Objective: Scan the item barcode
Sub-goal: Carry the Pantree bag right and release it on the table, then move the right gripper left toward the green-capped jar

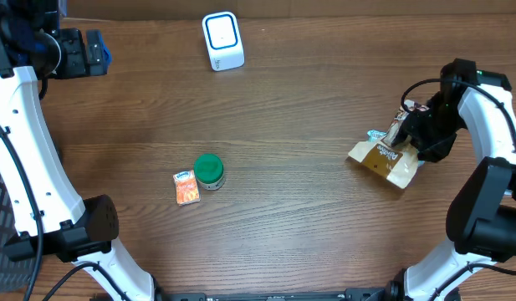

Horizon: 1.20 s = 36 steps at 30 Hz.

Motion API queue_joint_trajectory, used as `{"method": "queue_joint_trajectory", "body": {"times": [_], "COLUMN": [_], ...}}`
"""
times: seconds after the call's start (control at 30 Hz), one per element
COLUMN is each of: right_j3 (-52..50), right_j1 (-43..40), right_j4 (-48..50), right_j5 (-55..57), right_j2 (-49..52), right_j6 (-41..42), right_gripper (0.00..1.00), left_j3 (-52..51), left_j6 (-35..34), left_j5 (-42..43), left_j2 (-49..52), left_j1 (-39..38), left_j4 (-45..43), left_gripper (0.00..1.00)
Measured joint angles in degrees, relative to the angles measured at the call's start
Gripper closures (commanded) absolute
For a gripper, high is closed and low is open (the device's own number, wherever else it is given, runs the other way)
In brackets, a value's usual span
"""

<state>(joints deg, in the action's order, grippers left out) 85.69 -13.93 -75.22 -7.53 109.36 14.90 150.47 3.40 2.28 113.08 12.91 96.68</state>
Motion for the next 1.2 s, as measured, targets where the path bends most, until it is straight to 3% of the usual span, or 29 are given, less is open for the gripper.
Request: {"method": "queue_joint_trajectory", "body": {"times": [0.23, 0.43, 0.67, 0.83, 1.0, 1.2], "right_j3": [3.0, 14.3, 23.9, 24.9, 24.9, 24.9], "right_j1": [-0.3, -0.3, -0.2, 1.4, 8.7, 23.8], "right_j4": [-5.8, -12.6, -19.4, -19.3, -15.7, -8.5], "right_j5": [0.1, 0.2, 0.2, -2.8, -7.8, -10.6], "right_j2": [0.0, 0.1, 0.1, 0.1, 0.1, 0.1], "right_j6": [-0.2, -0.3, -2.1, -3.7, -5.8, -6.6], "right_gripper": [0.34, 0.25, 0.25, 0.25, 0.25, 0.24], "left_j3": [0.0, 0.0, 0.0, 0.0, 0.0, 0.0], "left_j6": [0.0, 0.0, 0.0, 0.0, 0.0, 0.0], "left_j5": [0.0, 0.0, 0.0, 0.0, 0.0, 0.0], "left_j2": [0.0, 0.0, 0.0, 0.0, 0.0, 0.0], "left_j1": [0.0, 0.0, 0.0, 0.0, 0.0, 0.0], "left_j4": [0.0, 0.0, 0.0, 0.0, 0.0, 0.0], "left_gripper": [0.0, 0.0, 0.0, 0.01, 0.0, 0.01]}}
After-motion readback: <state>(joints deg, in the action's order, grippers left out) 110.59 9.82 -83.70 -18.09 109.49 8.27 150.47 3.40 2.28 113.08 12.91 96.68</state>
